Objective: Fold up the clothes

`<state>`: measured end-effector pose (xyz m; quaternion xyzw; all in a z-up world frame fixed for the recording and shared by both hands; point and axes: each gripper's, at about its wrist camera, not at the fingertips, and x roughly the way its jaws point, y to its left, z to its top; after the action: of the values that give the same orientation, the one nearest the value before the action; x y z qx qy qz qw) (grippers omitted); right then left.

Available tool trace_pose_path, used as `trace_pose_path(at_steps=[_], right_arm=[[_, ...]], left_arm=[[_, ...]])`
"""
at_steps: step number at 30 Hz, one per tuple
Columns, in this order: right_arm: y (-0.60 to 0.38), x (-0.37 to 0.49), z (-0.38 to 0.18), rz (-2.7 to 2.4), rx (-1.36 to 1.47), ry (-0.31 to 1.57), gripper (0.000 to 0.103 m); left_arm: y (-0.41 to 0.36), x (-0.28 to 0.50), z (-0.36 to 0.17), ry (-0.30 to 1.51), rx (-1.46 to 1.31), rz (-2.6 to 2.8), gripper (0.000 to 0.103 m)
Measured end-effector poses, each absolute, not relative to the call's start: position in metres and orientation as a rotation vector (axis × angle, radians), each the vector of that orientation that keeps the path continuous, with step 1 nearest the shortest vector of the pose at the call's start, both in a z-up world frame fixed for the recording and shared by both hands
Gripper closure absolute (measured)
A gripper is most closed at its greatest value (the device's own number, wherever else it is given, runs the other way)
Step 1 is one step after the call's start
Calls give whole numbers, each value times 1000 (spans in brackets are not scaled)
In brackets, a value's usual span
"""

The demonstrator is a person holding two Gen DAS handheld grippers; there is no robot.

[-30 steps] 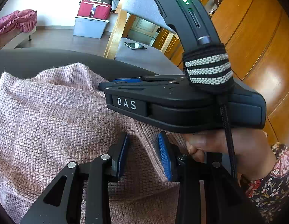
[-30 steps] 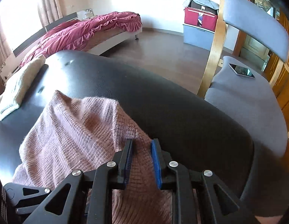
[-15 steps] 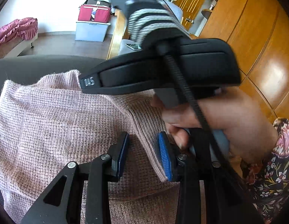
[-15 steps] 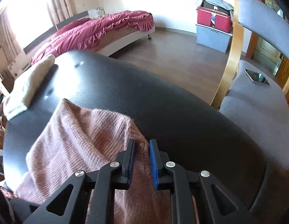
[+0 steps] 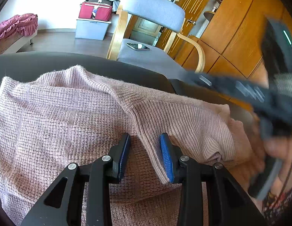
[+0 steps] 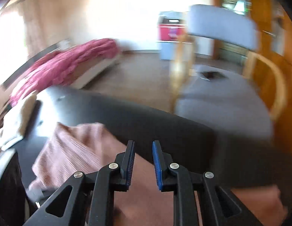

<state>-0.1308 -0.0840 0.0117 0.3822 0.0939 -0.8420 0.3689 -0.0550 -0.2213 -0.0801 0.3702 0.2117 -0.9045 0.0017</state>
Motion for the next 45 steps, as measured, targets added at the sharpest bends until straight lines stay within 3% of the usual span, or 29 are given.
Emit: trace_pose_path(at_steps=[8,13,21,26,28,31,32,36,39,45], right_arm=[[1,-116,-33,-2244,1110,155,100],[22,-119,-24,-2279,1091,0,97],[38,-95,-19,-2306,1054,-18,95],[13,-65,-28,-2296,1051,284,95],[22,-70,-28,-2328,1070,263,95],[39,-81,-29,-2410,1117,209,87],[43,-83,-31,-2437,1125,218,79],[63,-90,-37,-2394,1124,64,79],[65,-89,-37,-2390,1119,36,79],[66,-86,-39,-2394,1108,31,79]], left_arm=[[-225,-55,-80,693,1162,-2847,66],[-223,-60,-78,730,1160,-2854,66],[-224,-54,-78,767,1153,-2863,65],[-225,-51,-78,783,1150,-2867,65],[-224,-50,-78,784,1150,-2868,65],[-223,-50,-78,775,1152,-2868,65],[-223,-50,-78,772,1152,-2868,65],[-221,-51,-77,765,1155,-2864,65],[-211,-48,-68,652,1166,-2843,64],[-161,-29,-46,145,1096,-2749,62]])
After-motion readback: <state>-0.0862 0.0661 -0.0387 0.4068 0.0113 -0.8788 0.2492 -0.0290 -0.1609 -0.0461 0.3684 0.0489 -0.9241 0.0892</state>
